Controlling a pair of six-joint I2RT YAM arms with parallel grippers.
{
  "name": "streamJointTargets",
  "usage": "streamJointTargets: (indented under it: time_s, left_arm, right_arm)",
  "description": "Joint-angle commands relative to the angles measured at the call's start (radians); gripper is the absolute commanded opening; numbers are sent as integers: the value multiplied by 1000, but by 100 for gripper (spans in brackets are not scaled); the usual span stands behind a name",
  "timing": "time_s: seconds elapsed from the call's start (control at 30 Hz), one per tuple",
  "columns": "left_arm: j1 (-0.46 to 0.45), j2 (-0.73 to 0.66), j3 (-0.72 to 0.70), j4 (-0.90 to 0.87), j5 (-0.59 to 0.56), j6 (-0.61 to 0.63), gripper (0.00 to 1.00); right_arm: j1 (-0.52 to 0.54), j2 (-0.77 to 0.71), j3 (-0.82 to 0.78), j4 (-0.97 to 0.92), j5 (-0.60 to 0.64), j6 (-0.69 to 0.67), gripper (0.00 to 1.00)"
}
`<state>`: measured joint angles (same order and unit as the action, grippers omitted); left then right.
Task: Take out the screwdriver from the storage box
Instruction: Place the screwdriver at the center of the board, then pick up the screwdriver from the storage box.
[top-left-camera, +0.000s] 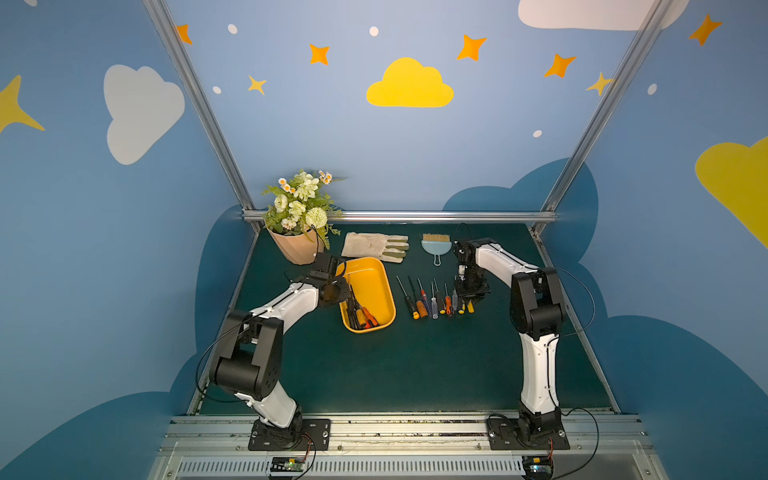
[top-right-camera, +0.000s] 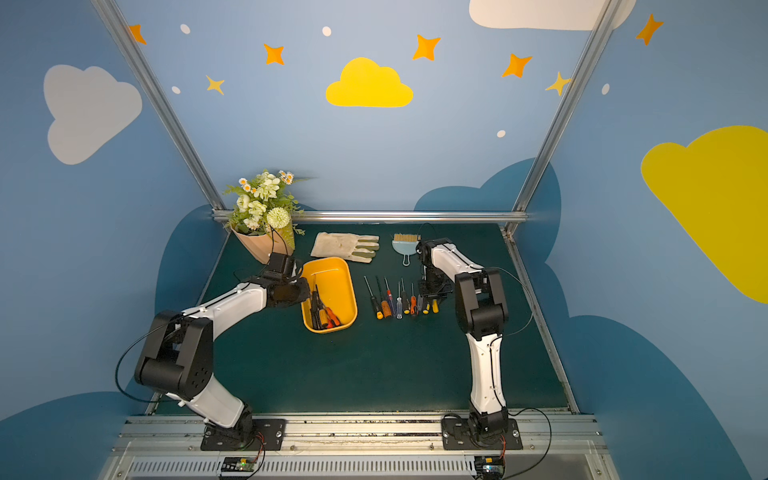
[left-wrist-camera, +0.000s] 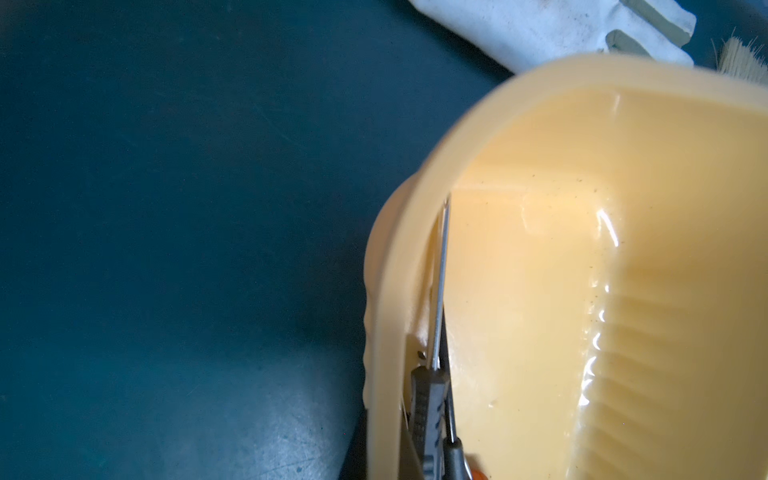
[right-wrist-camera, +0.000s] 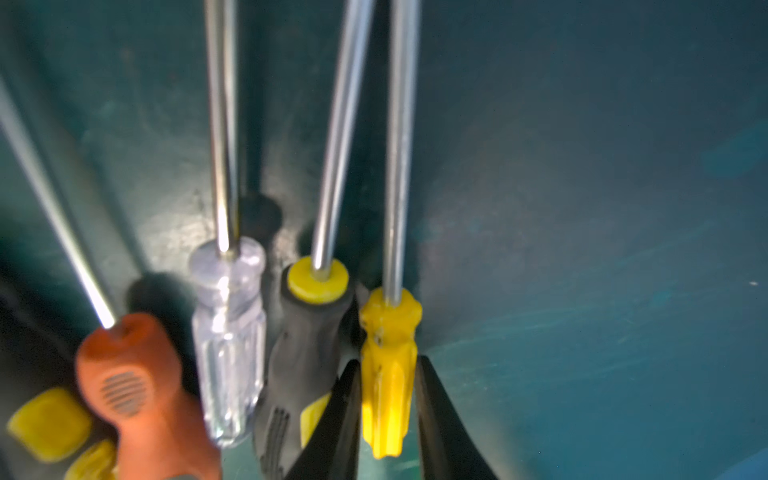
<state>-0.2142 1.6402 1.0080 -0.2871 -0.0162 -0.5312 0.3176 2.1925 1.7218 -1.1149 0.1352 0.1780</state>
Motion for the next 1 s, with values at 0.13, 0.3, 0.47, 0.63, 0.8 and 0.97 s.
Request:
streamJointTargets:
  time_s: [0.13, 0.3, 0.47, 0.63, 0.8, 0.97]
  left_arm:
    - [-2, -41, 32, 25, 33, -15, 2]
    - [-3, -36, 35, 26, 35, -15, 2]
    - [-5, -32, 44, 29, 44, 1, 2]
    - [-4, -43, 62, 49, 79, 43, 2]
    - [-11, -29, 97, 9, 70, 65, 3]
    - [-39, 39, 275, -269, -82, 154, 2]
  right_arm:
    - [-1, -113, 5, -30, 21, 11, 26]
    - [7, -155, 19, -49, 35, 16, 26]
    - [50, -249, 30, -5, -75, 1, 27]
    - [162, -283, 109, 27, -253, -21, 27]
    - [288, -274, 158, 112, -373, 13, 28]
    - [340, -252, 117, 277, -586, 96, 30]
